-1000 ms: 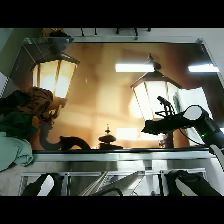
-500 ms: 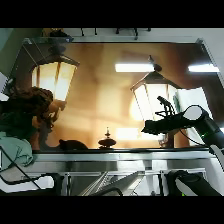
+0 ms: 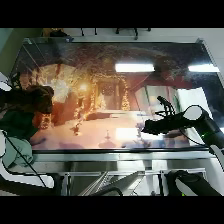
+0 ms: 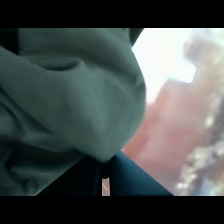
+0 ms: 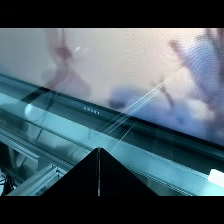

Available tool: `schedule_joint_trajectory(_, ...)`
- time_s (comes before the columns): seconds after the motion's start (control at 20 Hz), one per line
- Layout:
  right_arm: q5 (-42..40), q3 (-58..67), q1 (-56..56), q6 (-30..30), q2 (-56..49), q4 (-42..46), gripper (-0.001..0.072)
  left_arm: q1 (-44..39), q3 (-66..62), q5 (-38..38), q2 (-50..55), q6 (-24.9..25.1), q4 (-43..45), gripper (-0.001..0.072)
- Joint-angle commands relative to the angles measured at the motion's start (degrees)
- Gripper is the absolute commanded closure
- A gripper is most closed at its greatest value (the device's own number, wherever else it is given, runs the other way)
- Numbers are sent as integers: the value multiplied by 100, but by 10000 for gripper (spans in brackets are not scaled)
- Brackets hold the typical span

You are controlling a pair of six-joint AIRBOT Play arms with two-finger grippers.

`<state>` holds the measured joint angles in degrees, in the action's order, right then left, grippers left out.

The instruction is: Fold the shirts.

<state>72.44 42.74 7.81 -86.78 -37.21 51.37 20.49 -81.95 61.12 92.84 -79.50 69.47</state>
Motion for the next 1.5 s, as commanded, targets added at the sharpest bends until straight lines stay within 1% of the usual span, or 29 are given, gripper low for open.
schedule_joint_trajectory(0.0, 2, -2, 2, 2, 0, 0, 683, -63, -409, 658, -468, -70, -83, 698)
schedule_joint_trajectory(0.05, 2, -2, 2, 0, 2, 0, 683, -114, -411, 809, -654, -46, -385, 698)
schedule_joint_trajectory(0.1, 2, -2, 2, 0, 0, -2, 684, -216, -413, 857, -850, 127, -839, 699)
schedule_joint_trajectory(0.15, 2, -2, 2, 2, -7, 0, 683, -374, -415, 791, -1117, 391, -1458, 698)
schedule_joint_trajectory(0.2, 2, -2, 2, 0, -7, 0, 684, -562, -426, 667, -1370, 553, -2068, 698)
schedule_joint_trajectory(0.25, 2, -2, 2, 0, -7, -2, 683, -822, -566, 645, -1593, 654, -2621, 698)
schedule_joint_trajectory(0.3, 2, -2, 2, 0, -7, 0, 683, -1106, -813, 761, -1753, 662, -2855, 698)
schedule_joint_trajectory(0.45, 2, -2, 2, 2, -11, 0, 683, -2074, -1379, 1266, -2009, 579, -2844, 697)
schedule_joint_trajectory(0.6, 2, -2, 2, 0, -11, -4, 683, -3018, -1250, 1261, -2055, 317, -2789, 697)
schedule_joint_trajectory(0.7, 2, -2, 2, 0, -11, -4, 683, -3532, -850, 1126, -2055, 173, -2557, 697)
schedule_joint_trajectory(0.85, 2, -2, 2, 2, -11, -2, 683, -4175, 66, 507, -2013, 146, -2249, 696)
schedule_joint_trajectory(0.95, 4, -2, 2, 2, -11, -20, 684, -4465, 603, 114, -1875, 146, -2264, 690)
schedule_joint_trajectory(1.0, 4, -2, 2, 2, -9, -22, 683, -4531, 734, 79, -1759, 144, -2271, 471)
schedule_joint_trajectory(1.05, 4, 11, -4, 7, -4, -17, 683, -4546, 791, 120, -1637, 94, -2312, 6)
schedule_joint_trajectory(1.1, 4, 55, -28, 42, -7, -13, 683, -4492, 789, 254, -1552, -118, -2317, 34)
schedule_joint_trajectory(1.2, 17, 302, -177, 337, -7, 2, 676, -4242, 789, 691, -1574, -160, -2310, 34)
schedule_joint_trajectory(1.25, 9, 474, -317, 470, -9, 2, 650, -4059, 791, 988, -1628, -160, -2286, 34)
schedule_joint_trajectory(1.3, 2, 616, -470, 542, -9, 4, 449, -3849, 857, 1307, -1735, -168, -2267, 34)
schedule_joint_trajectory(1.35, 0, 719, -660, 608, -13, 2, 274, -3668, 1019, 1558, -1884, -190, -2240, 35)
schedule_joint_trajectory(1.45, 7, 785, -1047, 798, -111, 4, 274, -3316, 1613, 1875, -2299, -208, -2090, 36)
